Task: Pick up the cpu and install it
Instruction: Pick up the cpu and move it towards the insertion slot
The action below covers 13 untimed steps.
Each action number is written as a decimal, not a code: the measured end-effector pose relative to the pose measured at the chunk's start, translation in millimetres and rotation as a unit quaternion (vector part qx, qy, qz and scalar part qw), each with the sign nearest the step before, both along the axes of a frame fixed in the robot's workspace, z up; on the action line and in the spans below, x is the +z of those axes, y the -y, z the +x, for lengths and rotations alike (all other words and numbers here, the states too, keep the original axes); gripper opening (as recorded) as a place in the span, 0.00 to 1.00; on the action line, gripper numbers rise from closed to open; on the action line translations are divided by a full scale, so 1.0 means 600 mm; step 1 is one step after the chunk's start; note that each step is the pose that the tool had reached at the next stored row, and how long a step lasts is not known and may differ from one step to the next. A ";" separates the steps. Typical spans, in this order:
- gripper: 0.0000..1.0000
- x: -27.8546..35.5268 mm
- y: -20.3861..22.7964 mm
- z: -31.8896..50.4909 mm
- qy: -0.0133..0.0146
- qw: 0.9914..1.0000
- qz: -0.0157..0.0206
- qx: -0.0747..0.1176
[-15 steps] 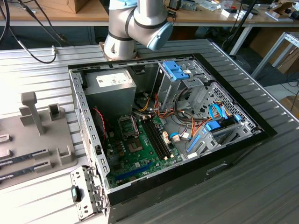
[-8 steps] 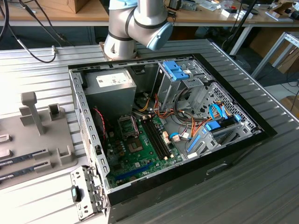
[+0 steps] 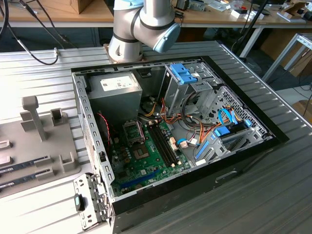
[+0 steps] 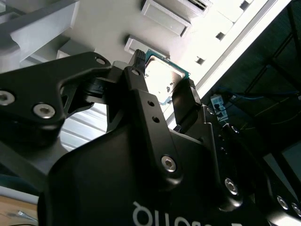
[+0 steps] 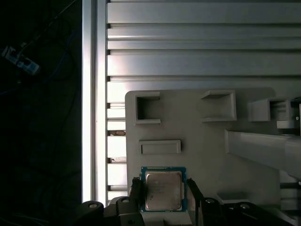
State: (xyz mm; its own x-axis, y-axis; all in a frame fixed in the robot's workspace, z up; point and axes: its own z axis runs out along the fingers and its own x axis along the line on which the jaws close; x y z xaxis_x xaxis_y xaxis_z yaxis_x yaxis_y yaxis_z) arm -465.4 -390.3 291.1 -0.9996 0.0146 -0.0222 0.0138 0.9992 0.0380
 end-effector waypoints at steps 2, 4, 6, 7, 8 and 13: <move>0.47 0.001 0.0000 0.000 0.000 1.000 0.000 0.000; 0.47 0.003 0.0000 0.000 0.000 1.000 0.000 0.000; 0.47 0.004 0.0000 0.000 0.000 1.000 0.000 0.000; 0.47 0.005 0.0000 0.000 0.000 1.000 0.000 0.000; 0.47 0.005 0.0000 0.000 0.000 1.000 0.000 0.000; 0.47 0.009 0.0000 0.000 0.000 1.000 0.000 0.000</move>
State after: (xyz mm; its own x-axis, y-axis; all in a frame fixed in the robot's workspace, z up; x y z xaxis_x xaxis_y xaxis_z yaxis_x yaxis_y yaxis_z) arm -465.4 -390.3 296.2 -0.9996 0.0146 -0.0222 0.0138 0.9992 0.0380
